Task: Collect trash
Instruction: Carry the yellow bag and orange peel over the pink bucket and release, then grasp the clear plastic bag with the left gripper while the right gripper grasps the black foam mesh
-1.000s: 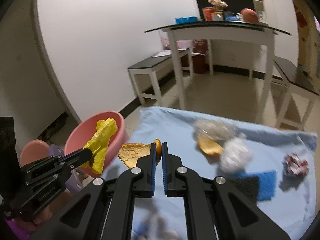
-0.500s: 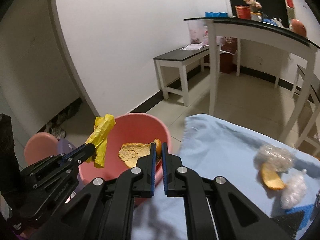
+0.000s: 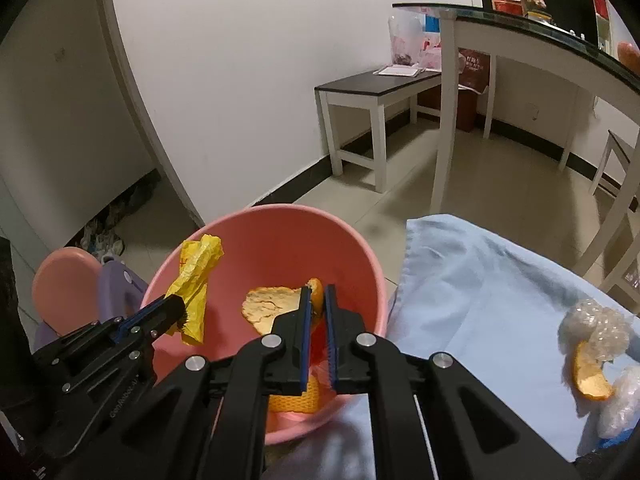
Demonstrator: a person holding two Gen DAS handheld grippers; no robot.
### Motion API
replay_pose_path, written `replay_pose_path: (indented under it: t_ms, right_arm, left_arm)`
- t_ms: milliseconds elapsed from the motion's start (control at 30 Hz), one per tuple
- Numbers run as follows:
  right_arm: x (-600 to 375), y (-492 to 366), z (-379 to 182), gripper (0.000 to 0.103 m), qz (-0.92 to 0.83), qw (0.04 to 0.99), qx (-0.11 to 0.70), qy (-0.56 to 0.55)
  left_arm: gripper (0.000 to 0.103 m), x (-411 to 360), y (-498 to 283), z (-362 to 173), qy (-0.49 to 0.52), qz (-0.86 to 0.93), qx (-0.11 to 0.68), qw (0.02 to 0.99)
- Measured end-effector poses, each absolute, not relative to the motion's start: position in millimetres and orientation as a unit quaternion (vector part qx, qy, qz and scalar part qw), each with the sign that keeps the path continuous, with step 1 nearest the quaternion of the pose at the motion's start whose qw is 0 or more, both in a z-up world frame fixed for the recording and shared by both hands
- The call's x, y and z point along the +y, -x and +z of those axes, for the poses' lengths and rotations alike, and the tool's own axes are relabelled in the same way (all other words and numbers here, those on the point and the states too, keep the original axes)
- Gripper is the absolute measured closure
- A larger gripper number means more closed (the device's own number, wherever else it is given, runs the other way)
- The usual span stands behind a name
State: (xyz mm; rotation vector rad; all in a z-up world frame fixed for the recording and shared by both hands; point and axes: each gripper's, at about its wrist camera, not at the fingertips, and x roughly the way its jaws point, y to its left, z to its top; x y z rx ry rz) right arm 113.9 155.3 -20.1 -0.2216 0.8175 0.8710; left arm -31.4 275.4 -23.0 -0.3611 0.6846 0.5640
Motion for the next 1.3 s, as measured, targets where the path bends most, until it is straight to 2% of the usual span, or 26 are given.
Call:
replay_pose_path:
  t_ms: [100, 133, 167, 233, 500, 1300]
  right_arm:
    - [158, -115, -25, 0.091, 0.413, 0.817, 0.389, 0.103]
    - [159, -116, -25, 0.086, 0.415, 0.816, 0.389, 0.101]
    - [159, -116, -25, 0.075, 0.416, 0.816, 0.388, 0.1]
    - [158, -115, -24, 0.07, 0.417, 0.818, 0.385, 0.097]
    - [141, -112, -12, 0.066, 0.422, 0.82, 0.38, 0.079]
    - [34, -73, 22, 0.055, 0.406, 0.838, 0.361, 0.042]
  left_arm:
    - [0.096, 278, 30, -28, 0.175, 0.273, 0.336, 0.884]
    - [0.095, 278, 30, -29, 0.178, 0.273, 0.337, 0.883]
    - [0.094, 279, 29, -29, 0.181, 0.272, 0.338, 0.883]
    - [0.088, 281, 29, -30, 0.187, 0.272, 0.339, 0.881]
    - [0.078, 280, 37, -24, 0.208, 0.249, 0.327, 0.887]
    - [0.077, 192, 54, 28, 0.173, 0.171, 0.307, 0.92]
